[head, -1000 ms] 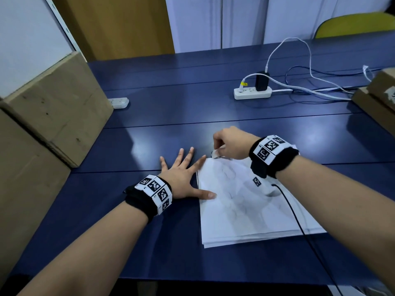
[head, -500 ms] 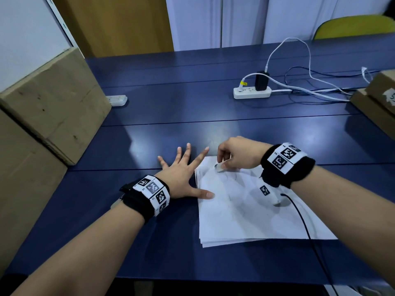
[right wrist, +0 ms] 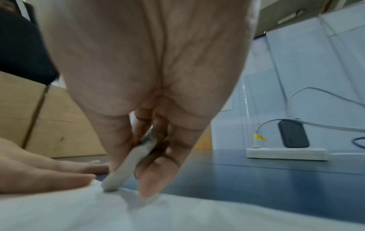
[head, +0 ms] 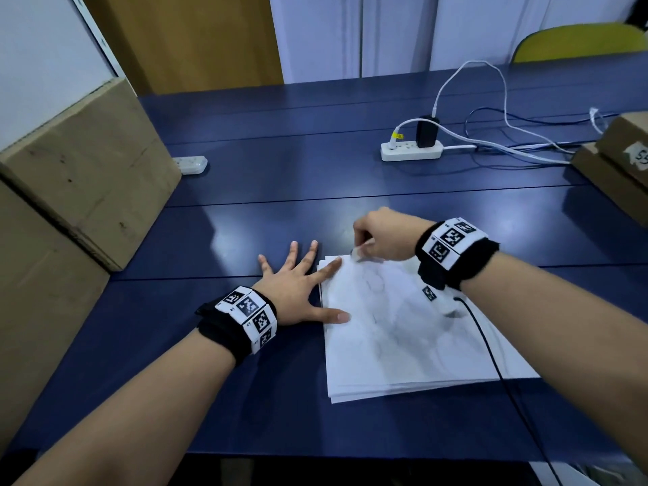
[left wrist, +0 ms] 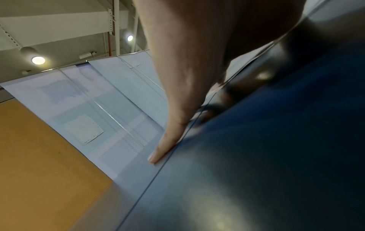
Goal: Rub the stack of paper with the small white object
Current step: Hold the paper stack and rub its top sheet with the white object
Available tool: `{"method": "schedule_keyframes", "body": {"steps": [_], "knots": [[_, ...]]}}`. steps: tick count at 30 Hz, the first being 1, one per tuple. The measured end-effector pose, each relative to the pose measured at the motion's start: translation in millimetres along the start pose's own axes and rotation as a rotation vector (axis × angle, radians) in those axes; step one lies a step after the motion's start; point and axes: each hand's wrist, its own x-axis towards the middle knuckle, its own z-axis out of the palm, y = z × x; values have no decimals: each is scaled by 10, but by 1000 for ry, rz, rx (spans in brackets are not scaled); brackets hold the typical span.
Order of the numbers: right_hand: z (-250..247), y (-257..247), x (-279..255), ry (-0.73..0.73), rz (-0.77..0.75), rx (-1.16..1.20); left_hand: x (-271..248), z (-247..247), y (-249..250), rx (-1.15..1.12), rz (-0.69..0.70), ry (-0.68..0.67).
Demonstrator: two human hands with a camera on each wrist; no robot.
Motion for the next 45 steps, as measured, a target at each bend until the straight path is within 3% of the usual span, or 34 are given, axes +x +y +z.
{"method": "schedule_keyframes", "body": {"steps": [2,7,11,13,18,19,23,25,30,35,37,41,42,45], "knots": [[2,52,2,49,17,32,0,-1,4,3,-2,2],[96,-24,-149,-224,-107,74,2,-15,2,-15,-1,4],[56,-18,25,43,-21,1,-3,-101,26,-15,-9,2],[52,-7,51,78,-17,-6,-10,-129,49,11,-12,4],[70,-39,-137,-239,-123,40,-14,-119,56,73,63,126],[78,-39,-139,-248,-121,42,-17,-120,61,78,81,150],[52,7,5,9,-35,13,-28,-174,94,69,118,157],[53,5,-8,37,-43,21,-31,-210,113,88,116,143],[80,-63,-188,-293,-112,95,-7,-285,166,88,100,90],[32,-25,0,68,-18,27,-10,-325,196,72,84,53],[19,-12,-12,39,-17,61,-20,-324,210,65,69,44],[73,-90,-187,-301,-112,116,-14,-308,224,32,59,26],[83,-105,-188,-289,-117,95,-9,-312,221,26,60,23],[52,-75,-79,-32,-50,32,-2,-310,213,21,64,33]]}}
